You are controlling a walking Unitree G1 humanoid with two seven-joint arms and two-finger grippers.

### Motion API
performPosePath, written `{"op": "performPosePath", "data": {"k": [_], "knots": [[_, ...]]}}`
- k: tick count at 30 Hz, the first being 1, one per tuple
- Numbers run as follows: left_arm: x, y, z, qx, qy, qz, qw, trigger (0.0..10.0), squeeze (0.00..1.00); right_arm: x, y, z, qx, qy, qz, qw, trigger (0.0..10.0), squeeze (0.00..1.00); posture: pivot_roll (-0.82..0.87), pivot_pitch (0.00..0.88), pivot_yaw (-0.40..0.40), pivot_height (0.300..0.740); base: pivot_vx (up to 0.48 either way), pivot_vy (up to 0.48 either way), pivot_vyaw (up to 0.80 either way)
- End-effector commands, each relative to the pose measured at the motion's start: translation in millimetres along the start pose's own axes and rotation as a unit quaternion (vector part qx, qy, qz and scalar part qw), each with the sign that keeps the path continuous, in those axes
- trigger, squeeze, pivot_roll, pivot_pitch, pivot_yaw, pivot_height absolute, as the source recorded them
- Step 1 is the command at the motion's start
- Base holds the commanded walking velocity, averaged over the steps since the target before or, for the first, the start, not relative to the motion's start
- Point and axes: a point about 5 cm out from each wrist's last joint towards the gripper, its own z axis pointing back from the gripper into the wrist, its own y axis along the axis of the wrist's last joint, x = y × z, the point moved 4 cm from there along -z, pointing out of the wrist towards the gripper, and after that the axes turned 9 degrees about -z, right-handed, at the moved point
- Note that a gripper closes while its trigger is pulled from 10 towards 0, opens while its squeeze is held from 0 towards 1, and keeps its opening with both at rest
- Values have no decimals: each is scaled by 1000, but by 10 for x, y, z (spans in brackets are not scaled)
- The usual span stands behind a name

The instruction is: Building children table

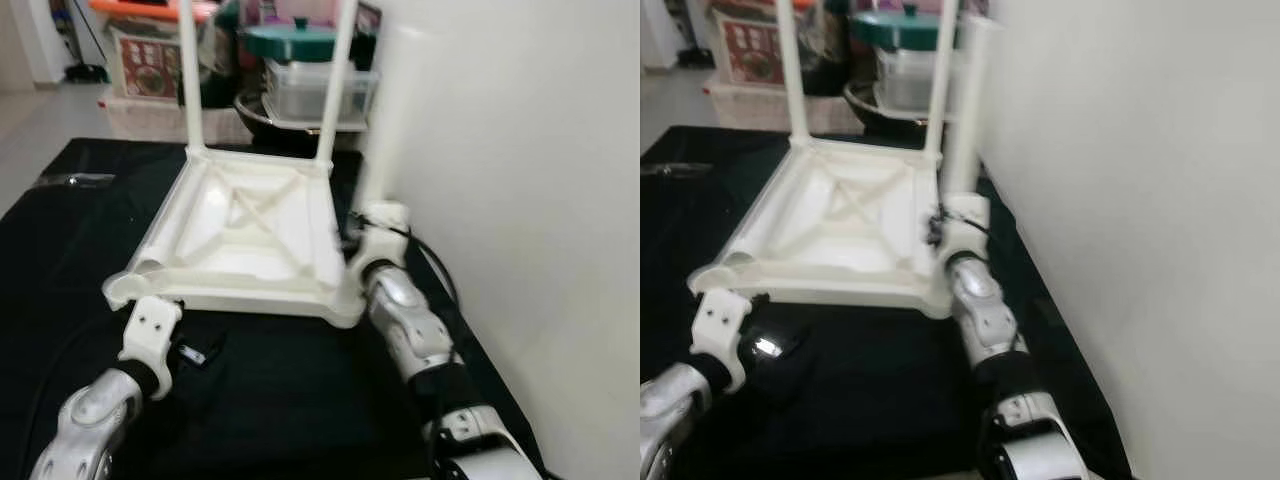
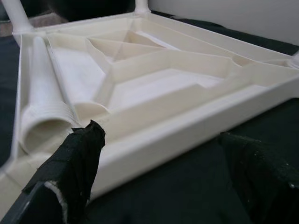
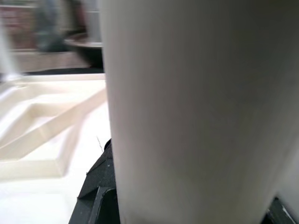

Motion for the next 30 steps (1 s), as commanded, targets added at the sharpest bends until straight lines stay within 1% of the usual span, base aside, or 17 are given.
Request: {"op": "performPosePath", "data": {"k": [1,2,3,6,7,13,14,15,17,18,20,21,22,23,24,28,30], "knots": [[100,-5,-37,3,-19,10,1000,10000,0,192,-344,78,-80,-29,38,996,4471,0,160,0,-118,740,0,0,0],[100,-5,-37,3,-19,10,1000,10000,0,192,-344,78,-80,-29,38,996,4471,0,160,0,-118,740,0,0,0],[114,-10,-41,3,-23,10,1000,10000,0,95,-314,108,-72,1,27,997,10000,0,147,0,-110,740,0,0,0],[105,-5,-55,4,-23,11,1000,10000,0,-168,-231,162,-57,89,-10,994,10000,0,143,0,-109,740,0,0,0],[97,7,-63,5,-23,10,1000,10000,0,-281,-133,176,-41,134,-24,990,10000,1000,146,0,-111,740,0,0,0],[82,20,-60,8,-21,11,1000,10000,0,-584,72,168,-22,247,-21,968,10000,1000,147,0,-112,740,0,0,0],[78,17,-58,8,-20,12,1000,10000,0,-668,152,195,-19,315,-12,949,10000,0,154,0,-123,740,0,0,0],[78,17,-58,8,-20,12,1000,10000,0,-668,152,195,-19,315,-12,949,10000,0,154,0,-123,740,0,0,0],[71,13,-52,8,-16,11,1000,10000,0,-784,284,364,-14,449,22,893,10000,0,154,0,-124,740,0,0,0],[71,13,-52,8,-16,11,1000,10000,0,-784,284,364,-14,449,22,893,10000,0,154,0,-124,740,0,0,0],[62,12,-41,8,-11,11,1000,10000,0,-874,233,621,-41,567,55,821,10000,0,173,0,-137,740,0,0,0],[62,12,-41,8,-11,11,1000,10000,0,-874,233,621,-41,567,55,821,10000,0,173,0,-137,740,0,0,0],[54,7,-29,7,-9,11,1000,10000,0,-937,59,772,-69,624,89,773,9333,0,187,0,-149,740,0,0,0],[54,7,-29,7,-9,11,1000,10000,0,-937,59,772,-69,624,89,773,9333,0,187,0,-149,740,0,0,0],[42,4,-19,6,-6,10,1000,10000,0,-981,-20,782,-80,628,90,769,2314,0,187,0,-149,740,0,0,0],[29,5,-5,6,-2,10,1000,10000,0,-1035,-119,691,-92,597,86,792,0,0,198,0,-154,740,0,0,0],[35,-8,17,3,-3,11,1000,10000,0,-868,-245,242,-115,417,77,898,0,0,191,0,-145,740,0,0,0]]}}
